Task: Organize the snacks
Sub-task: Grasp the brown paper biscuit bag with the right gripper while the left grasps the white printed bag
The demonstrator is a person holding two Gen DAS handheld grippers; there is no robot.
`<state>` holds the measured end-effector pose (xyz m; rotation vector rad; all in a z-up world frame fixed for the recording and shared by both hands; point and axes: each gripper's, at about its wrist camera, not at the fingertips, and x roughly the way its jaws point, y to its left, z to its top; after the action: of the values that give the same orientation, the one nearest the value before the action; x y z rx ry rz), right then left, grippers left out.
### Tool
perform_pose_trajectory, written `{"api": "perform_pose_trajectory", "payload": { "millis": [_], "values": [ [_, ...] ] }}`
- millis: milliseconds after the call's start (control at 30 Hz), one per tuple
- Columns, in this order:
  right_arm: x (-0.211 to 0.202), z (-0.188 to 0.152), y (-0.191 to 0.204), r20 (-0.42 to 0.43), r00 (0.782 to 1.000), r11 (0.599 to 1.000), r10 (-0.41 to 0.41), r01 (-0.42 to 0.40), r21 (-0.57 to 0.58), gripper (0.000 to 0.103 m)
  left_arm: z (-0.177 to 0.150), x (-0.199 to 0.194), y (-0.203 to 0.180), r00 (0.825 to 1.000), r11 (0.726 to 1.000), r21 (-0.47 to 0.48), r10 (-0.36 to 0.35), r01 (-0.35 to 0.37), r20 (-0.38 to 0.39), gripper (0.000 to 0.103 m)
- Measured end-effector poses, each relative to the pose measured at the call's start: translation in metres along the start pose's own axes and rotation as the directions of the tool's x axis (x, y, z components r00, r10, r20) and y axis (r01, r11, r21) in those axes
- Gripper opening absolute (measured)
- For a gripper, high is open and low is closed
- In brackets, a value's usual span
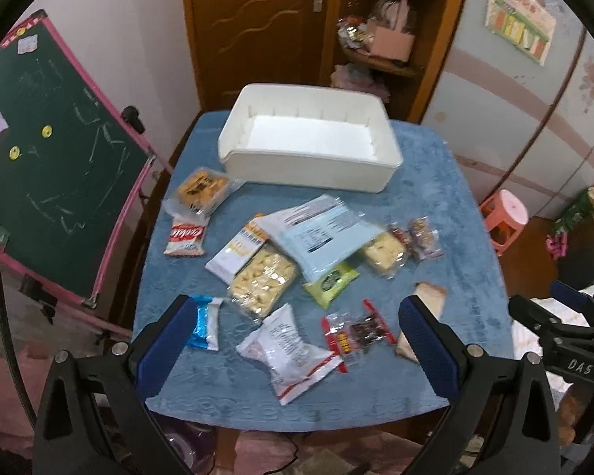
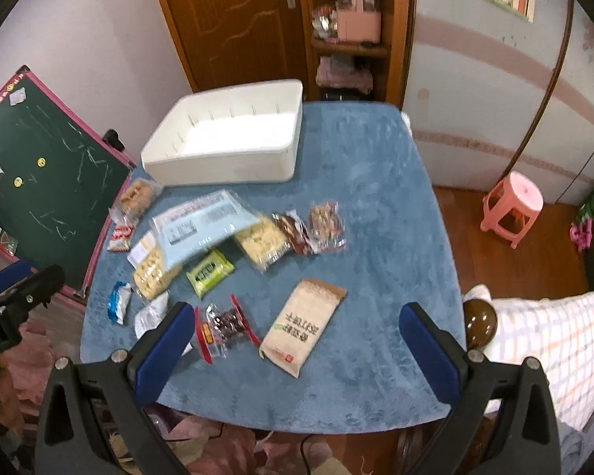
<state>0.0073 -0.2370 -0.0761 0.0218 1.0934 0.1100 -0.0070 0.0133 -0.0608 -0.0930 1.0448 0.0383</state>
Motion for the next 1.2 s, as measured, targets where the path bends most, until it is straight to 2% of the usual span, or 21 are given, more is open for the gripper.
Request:
{"api": "perform_pose_trajectory", "payload": {
  "millis": [200, 333, 633, 767, 933, 1067, 1133, 1200],
  "values": [
    [0.041, -0.011, -0.018, -0.094, 0.996, 1.000, 0.002, 0.000, 0.026, 0.103, -0.011, 0.037, 0.018, 0.995, 0.997, -0.048, 0.064, -0.067, -0.076, 0.101],
    [0.069, -0.020, -0.025, -0.160, 0.987, 1.000, -0.006, 0.011, 0.025, 0.102, -0.021, 0.063, 0.029, 0.987, 0.994, -0.069, 0.079, -0.089, -0.143, 0.101],
    [0.126, -0.028, -0.031, -0.285, 0.958, 0.999, 0.008, 0.005, 0.046, 0.101, -0.051, 0.118, 0.046, 0.952, 0.979, -0.190, 0.017, -0.079, -0.306, 0.101],
    [0.155, -0.024, -0.037, -0.350, 0.936, 0.996, 0.021, 0.012, 0.092, 0.100, -0.061, 0.149, 0.046, 0.930, 0.966, -0.240, -0.004, -0.090, -0.367, 0.101],
    [0.184, -0.016, -0.039, -0.406, 0.913, 0.988, 0.029, 0.036, 0.150, 0.099, -0.067, 0.176, 0.043, 0.922, 0.954, -0.276, 0.005, -0.121, -0.388, 0.101],
    [0.203, -0.013, -0.030, -0.453, 0.891, 0.983, 0.037, 0.048, 0.175, 0.099, -0.075, 0.195, 0.040, 0.895, 0.946, -0.283, 0.019, -0.161, -0.447, 0.101],
    [0.213, -0.014, -0.021, -0.472, 0.882, 0.986, 0.001, 0.077, 0.147, 0.096, -0.077, 0.201, 0.039, 0.887, 0.942, -0.291, 0.016, -0.168, -0.462, 0.101],
    [0.225, -0.021, -0.012, -0.506, 0.863, 0.989, -0.018, 0.091, 0.120, 0.087, -0.080, 0.205, 0.038, 0.888, 0.940, -0.302, 0.002, -0.158, -0.461, 0.101]
  ]
}}
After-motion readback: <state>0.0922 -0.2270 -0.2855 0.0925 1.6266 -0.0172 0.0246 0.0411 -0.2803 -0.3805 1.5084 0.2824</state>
